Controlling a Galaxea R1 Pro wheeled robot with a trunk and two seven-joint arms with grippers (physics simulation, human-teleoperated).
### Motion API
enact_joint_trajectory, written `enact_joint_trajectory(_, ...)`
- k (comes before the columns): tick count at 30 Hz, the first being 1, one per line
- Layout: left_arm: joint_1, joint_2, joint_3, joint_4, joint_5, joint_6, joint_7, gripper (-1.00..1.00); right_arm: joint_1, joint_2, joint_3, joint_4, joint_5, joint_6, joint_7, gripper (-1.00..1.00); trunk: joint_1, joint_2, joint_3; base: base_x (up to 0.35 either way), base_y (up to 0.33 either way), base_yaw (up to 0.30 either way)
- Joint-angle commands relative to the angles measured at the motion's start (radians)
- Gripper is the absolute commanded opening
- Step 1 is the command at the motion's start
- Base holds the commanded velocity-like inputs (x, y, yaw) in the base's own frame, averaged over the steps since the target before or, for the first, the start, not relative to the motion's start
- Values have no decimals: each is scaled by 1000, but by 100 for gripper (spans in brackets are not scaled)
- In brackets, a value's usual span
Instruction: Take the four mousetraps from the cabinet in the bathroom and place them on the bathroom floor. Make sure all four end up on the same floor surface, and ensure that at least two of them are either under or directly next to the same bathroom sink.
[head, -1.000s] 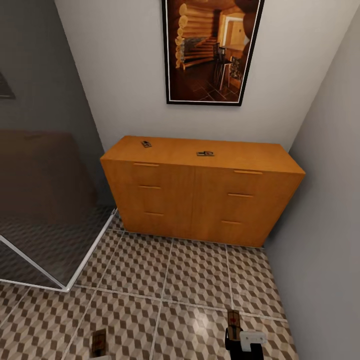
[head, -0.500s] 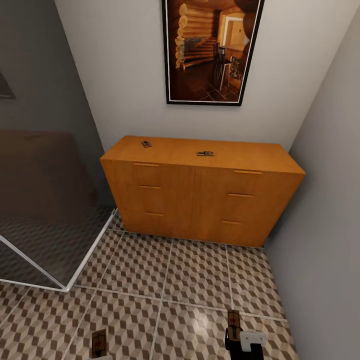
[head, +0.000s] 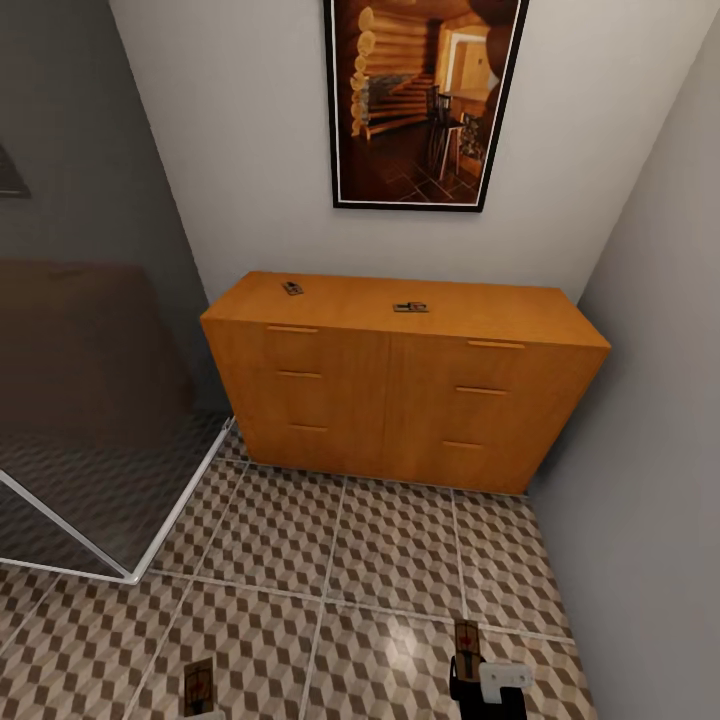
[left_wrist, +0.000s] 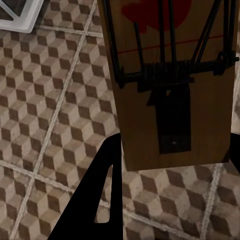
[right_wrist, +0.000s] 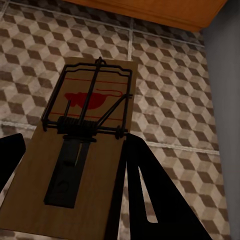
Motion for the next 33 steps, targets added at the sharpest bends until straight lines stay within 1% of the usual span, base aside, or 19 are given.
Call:
enact_joint_trajectory(1,-1,-1,-8,3,0,-3,8,-100,-1,0,2,1,7,-1,-5,-100,0,0,-1,0,0,0)
enact_joint_trajectory(29,-1,-1,-8,3,0,-3,8,-100,-1,4,2,1,6,-1,-5,-100,0,0,-1,0,0,1)
enact_joint_trajectory(33,-1,-1,-8,3,0,-3,8,-100,-1,6,2,1,7,-1,-6,-100,0,0,-2,0,0,142)
